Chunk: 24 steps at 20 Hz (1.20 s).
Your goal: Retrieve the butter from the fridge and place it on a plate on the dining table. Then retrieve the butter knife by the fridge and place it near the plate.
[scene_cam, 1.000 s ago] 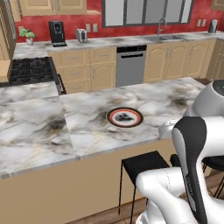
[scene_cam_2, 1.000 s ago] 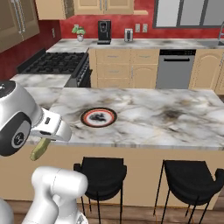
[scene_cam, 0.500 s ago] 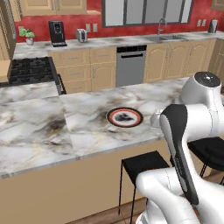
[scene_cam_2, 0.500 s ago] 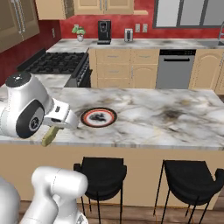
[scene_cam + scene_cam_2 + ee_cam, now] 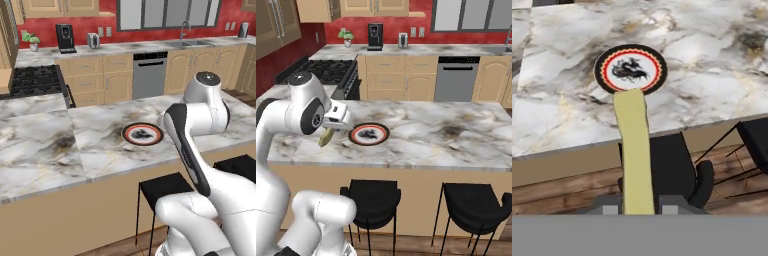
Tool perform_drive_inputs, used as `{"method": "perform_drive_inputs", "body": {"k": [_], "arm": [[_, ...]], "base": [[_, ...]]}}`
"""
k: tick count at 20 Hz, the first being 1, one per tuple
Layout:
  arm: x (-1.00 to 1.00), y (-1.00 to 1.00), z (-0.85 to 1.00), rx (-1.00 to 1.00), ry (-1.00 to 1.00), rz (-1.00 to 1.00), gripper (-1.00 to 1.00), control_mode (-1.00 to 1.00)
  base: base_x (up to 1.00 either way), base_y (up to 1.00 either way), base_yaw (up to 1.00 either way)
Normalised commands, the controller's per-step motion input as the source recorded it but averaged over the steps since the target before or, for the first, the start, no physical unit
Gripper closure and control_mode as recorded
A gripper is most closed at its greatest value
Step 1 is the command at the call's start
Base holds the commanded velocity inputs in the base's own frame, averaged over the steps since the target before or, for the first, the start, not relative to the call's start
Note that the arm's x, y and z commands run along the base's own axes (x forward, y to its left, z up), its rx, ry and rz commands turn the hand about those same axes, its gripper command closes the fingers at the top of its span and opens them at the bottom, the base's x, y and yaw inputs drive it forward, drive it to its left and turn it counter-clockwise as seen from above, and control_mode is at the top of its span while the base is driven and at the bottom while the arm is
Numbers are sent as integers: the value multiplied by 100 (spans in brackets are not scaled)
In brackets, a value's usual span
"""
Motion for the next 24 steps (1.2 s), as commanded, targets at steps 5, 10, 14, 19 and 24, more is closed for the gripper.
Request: {"method": "perform_drive_inputs", "body": {"k": [5,10,14,19,24], "arm": [[100,6,-10,0,0,0,100,-100],[100,0,-12,2,1,0,100,-100],[96,0,-20,4,0,0,100,-100],[61,0,-20,0,0,0,100,-100],[18,0,-16,-5,0,0,100,-100]], "base": [[0,0,0],[0,0,0],[0,0,0],[0,0,0],[0,0,0]]}}
